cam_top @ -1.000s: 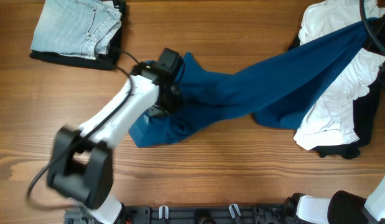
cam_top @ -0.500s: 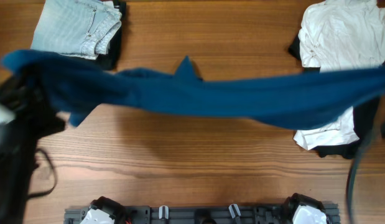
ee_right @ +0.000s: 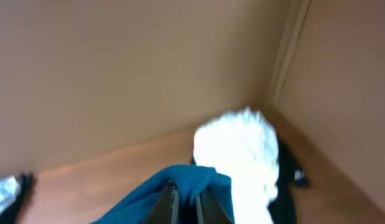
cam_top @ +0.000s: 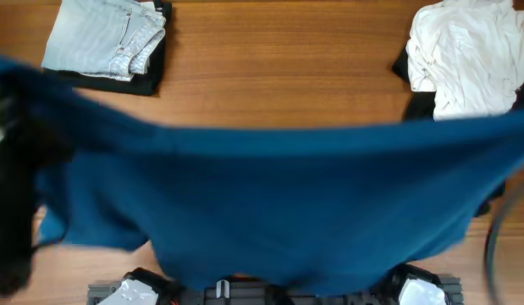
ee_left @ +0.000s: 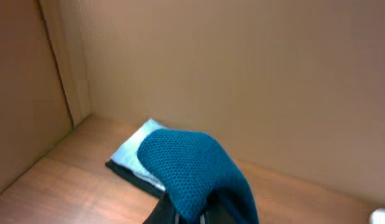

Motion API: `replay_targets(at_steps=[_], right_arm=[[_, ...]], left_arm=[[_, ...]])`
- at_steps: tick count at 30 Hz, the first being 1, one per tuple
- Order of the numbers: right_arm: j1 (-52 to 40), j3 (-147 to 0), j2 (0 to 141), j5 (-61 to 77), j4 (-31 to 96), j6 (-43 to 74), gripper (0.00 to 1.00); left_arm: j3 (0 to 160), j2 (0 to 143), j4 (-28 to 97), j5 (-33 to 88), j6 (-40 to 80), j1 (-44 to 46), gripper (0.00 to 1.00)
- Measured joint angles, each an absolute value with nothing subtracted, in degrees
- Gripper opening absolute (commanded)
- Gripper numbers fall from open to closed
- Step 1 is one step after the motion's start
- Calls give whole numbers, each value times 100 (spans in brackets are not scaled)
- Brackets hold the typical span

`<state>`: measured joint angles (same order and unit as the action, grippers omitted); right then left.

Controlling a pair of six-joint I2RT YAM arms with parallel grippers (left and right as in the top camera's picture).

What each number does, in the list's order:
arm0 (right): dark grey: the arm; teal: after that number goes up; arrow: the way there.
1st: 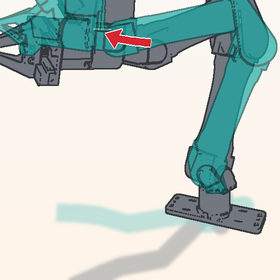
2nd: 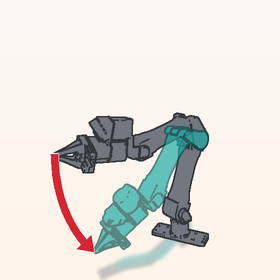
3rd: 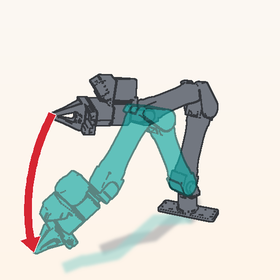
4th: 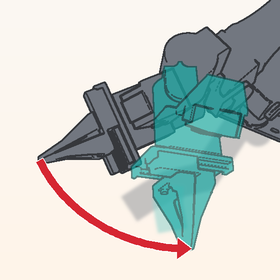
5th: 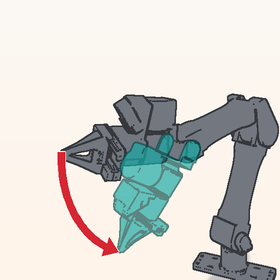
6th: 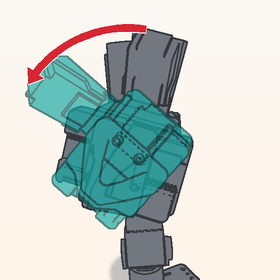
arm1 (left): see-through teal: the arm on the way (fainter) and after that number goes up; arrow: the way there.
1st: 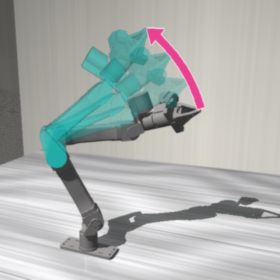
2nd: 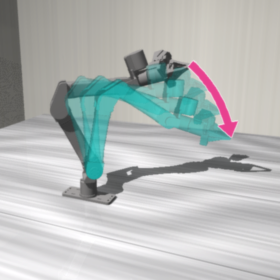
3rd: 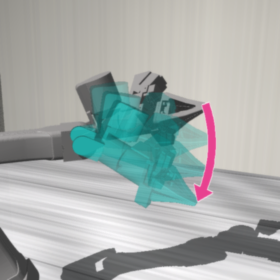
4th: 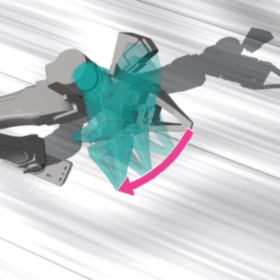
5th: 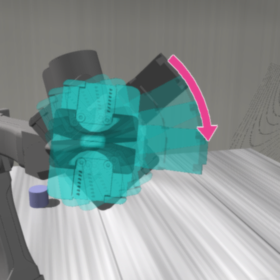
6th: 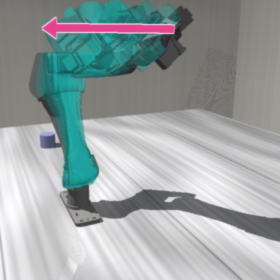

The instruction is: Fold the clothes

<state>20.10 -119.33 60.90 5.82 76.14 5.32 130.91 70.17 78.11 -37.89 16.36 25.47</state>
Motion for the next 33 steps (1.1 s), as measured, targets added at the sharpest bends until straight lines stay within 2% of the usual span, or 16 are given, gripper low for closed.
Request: replay_targets(at_steps=[5, 11, 16, 21, 33], right_arm=[[2010, -11885, 7559, 792, 7778, 506, 4], [2010, -11880, 8392, 939, 7533, 419, 4], [2010, -11880, 9216, 1096, 7321, 379, 5], [2010, -11874, 9443, 1118, 7317, 333, 4], [2010, -11874, 9432, 1160, 7476, 198, 4]], left_arm=[[13061, 8132, 7985, -3787, 1678, 2547, 4], [13056, 8639, 7870, -3778, 1859, 2491, 4], [13056, 9570, 7452, -3273, 1918, 2067, 4], [13052, 9948, 7201, -2742, 1922, 1870, 4], [13052, 9968, 7157, -2405, 1922, 1868, 4]])
